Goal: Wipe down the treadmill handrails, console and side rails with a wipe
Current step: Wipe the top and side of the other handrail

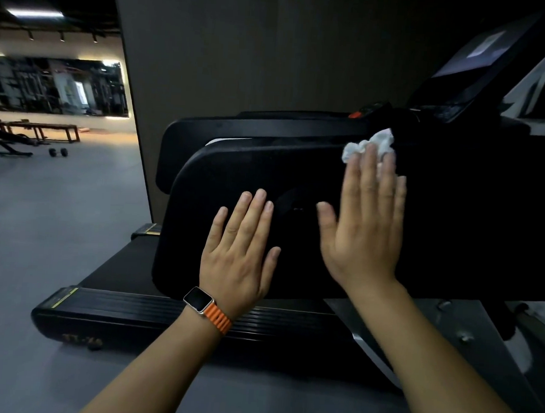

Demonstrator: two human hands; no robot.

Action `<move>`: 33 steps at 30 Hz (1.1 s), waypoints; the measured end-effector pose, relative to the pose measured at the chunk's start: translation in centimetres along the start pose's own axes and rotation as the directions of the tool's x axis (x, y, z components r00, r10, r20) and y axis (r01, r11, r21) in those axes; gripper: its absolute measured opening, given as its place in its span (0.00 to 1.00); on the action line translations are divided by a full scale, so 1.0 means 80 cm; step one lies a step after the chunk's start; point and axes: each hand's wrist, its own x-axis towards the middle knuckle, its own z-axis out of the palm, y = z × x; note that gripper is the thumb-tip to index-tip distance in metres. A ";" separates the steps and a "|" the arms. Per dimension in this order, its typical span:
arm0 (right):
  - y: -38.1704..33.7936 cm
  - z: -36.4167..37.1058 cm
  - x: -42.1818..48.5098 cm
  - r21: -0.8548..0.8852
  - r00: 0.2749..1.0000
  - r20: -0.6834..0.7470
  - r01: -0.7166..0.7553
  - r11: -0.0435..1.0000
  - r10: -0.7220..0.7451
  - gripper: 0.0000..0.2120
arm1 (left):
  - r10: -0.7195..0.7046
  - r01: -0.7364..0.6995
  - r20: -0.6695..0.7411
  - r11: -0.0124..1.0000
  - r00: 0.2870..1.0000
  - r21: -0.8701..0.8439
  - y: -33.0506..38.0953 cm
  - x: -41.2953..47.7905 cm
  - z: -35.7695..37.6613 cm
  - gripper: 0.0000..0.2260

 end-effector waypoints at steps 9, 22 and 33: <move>0.003 -0.002 -0.003 -0.026 0.999 0.016 -0.034 0.999 0.034 0.34 | -0.002 0.002 -0.012 1.000 1.000 0.006 -0.003 -0.003 0.001 0.28; -0.021 0.024 -0.067 -0.077 0.669 0.280 0.731 0.678 -0.688 0.35 | -0.165 0.164 0.008 0.983 0.986 0.076 -0.074 -0.068 -0.020 0.28; -0.053 0.032 -0.046 -0.047 0.572 0.282 0.810 0.585 -0.770 0.34 | -0.149 0.147 0.029 0.987 0.988 0.070 -0.079 -0.078 -0.021 0.28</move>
